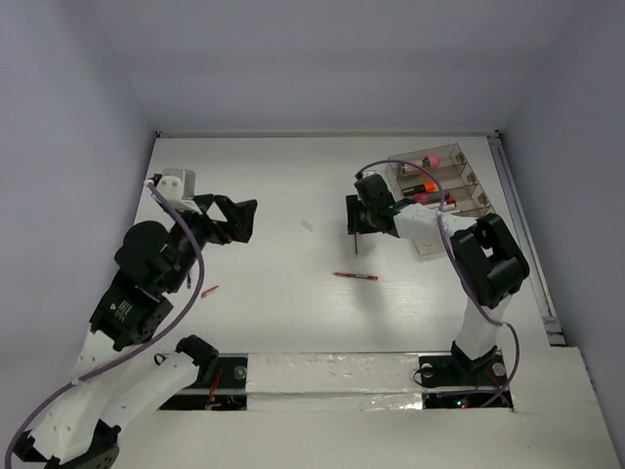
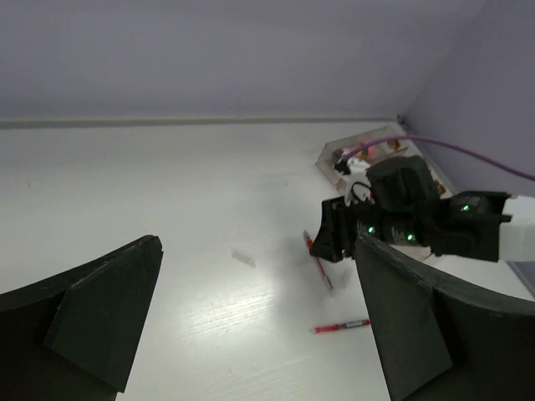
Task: Sort the stationery into containers
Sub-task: Pick up the pen cap from the center of the board.
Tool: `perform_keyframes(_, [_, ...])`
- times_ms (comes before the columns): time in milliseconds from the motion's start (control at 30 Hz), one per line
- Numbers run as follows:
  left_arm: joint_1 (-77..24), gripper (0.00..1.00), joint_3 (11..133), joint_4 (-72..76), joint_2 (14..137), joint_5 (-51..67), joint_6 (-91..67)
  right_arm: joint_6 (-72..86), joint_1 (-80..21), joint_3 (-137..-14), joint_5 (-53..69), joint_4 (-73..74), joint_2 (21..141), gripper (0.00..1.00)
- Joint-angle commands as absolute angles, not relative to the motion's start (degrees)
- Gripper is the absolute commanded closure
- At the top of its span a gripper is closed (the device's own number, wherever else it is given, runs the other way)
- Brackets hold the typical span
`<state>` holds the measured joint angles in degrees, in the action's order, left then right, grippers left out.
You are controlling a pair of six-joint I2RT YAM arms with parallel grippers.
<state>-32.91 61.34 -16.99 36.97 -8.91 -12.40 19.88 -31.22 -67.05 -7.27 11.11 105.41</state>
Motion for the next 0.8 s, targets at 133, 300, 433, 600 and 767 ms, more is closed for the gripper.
perform_keyframes(133, [-32.9,0.01,58.7,-19.7,37.0,-11.1,-12.9,14.5,-36.4,-68.2,-12.3,8.4,100.8,0.46])
perform_keyframes(300, [-32.9,0.01,64.1,-21.6,36.5,-11.4,-12.3,2.0,-41.6,-70.9,6.1,-0.7,100.7,0.43])
perform_keyframes(433, [-32.9,0.01,69.1,-24.3,38.6,-12.2,-11.7,-2.8,-45.9,-79.2,25.2,-3.1,106.9,0.42])
perform_keyframes(600, [-32.9,0.01,73.9,-25.5,39.2,-14.4,-11.8,-5.6,-52.8,-93.1,36.1,-1.9,120.7,0.4])
perform_keyframes(767, [-32.9,0.01,75.9,-25.8,41.0,-14.0,-12.4,-10.9,-57.6,-111.4,37.4,7.2,132.3,0.35])
